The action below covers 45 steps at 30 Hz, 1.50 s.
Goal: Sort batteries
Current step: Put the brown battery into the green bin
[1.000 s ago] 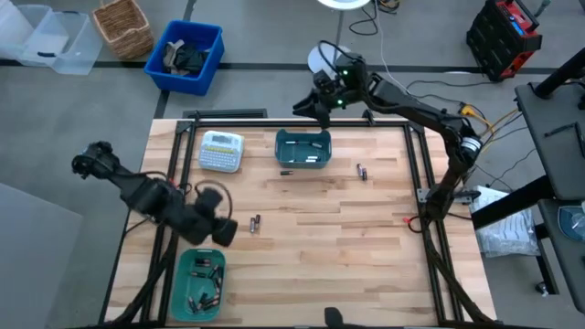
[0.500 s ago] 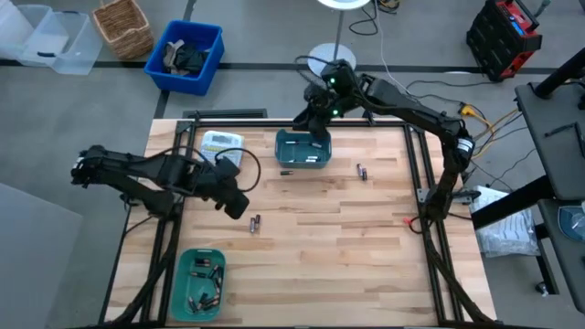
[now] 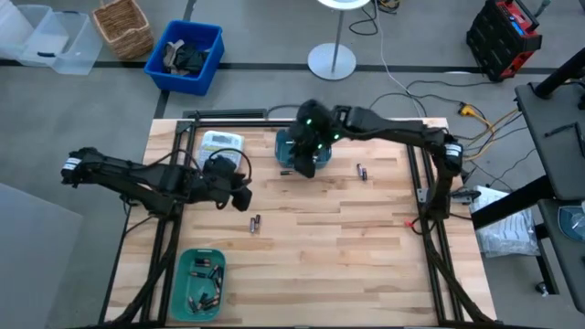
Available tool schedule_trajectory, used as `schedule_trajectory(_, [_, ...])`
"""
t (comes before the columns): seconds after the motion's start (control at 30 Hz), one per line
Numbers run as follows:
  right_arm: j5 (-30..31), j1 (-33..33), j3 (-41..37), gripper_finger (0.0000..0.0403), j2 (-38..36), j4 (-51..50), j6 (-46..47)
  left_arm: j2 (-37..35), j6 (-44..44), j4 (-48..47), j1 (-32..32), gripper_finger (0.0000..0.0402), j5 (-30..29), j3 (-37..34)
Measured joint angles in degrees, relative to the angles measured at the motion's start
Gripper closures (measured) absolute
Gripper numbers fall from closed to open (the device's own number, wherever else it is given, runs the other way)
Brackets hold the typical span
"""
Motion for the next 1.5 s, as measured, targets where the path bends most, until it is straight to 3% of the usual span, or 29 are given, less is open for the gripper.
schedule_trajectory(0.13, [4.2,2.7,0.0,0.0257,3.7,-0.2,-3.3,0.2,1.7,0.3,-0.1,0.0306,-0.6,-0.1])
schedule_trajectory(0.33, [15.6,4.4,-0.7,0.027,7.9,-5.9,-6.6,-1.1,1.4,-3.9,-1.8,0.0306,-0.5,0.1])
schedule_trajectory(0.67, [16.0,4.3,-6.1,0.0297,12.9,2.0,-10.0,-6.0,-1.3,-9.0,-4.4,0.0306,-8.2,0.2])
schedule_trajectory(1.1, [20.7,5.2,-6.2,0.0319,17.7,12.4,-18.2,-7.8,-5.8,-13.6,-4.5,0.0306,-9.0,0.9])
schedule_trajectory(1.23, [25.2,5.4,-6.6,0.0309,18.0,13.3,-19.6,-9.1,-6.6,-14.2,-4.5,0.0306,-9.6,0.9])
schedule_trajectory(1.5, [25.7,6.1,-8.5,0.0268,18.3,12.6,-16.9,-13.0,-8.6,-18.8,-4.4,0.0306,-11.9,1.0])
